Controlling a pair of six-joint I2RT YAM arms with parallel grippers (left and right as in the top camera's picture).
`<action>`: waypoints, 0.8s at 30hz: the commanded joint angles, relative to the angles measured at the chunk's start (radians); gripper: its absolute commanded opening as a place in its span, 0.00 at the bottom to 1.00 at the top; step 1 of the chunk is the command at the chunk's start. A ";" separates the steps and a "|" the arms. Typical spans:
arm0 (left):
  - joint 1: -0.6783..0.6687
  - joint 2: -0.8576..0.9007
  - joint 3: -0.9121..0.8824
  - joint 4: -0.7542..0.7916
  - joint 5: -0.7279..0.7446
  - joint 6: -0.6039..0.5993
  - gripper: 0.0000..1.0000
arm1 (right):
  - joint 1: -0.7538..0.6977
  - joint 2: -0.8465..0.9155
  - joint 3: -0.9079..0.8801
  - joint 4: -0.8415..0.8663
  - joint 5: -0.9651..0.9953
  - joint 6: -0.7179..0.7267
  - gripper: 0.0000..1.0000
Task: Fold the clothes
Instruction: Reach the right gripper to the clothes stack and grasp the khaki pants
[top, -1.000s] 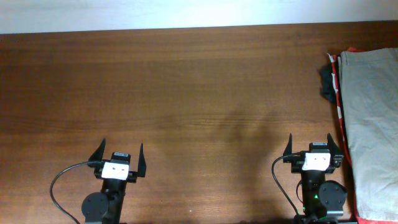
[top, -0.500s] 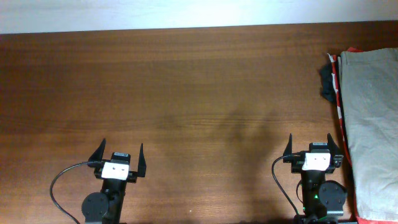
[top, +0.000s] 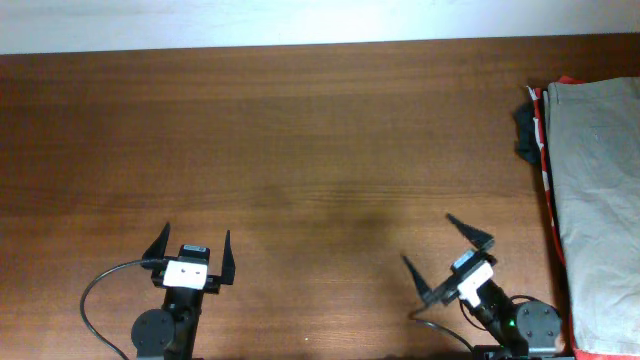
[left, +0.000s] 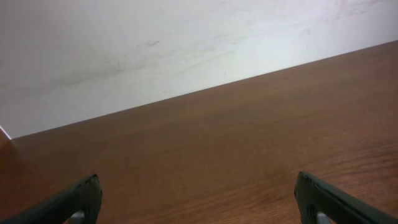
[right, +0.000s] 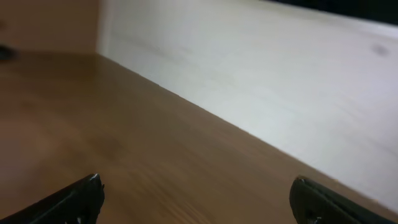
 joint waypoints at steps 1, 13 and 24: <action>-0.003 0.000 0.000 -0.008 0.011 0.005 0.99 | -0.002 0.001 -0.005 0.061 -0.266 -0.006 0.99; -0.003 0.000 0.000 -0.008 0.011 0.005 0.99 | -0.002 0.004 0.024 0.310 0.130 0.234 0.99; -0.003 0.000 0.000 -0.008 0.011 0.005 0.99 | -0.002 0.436 0.457 0.197 0.430 0.094 0.99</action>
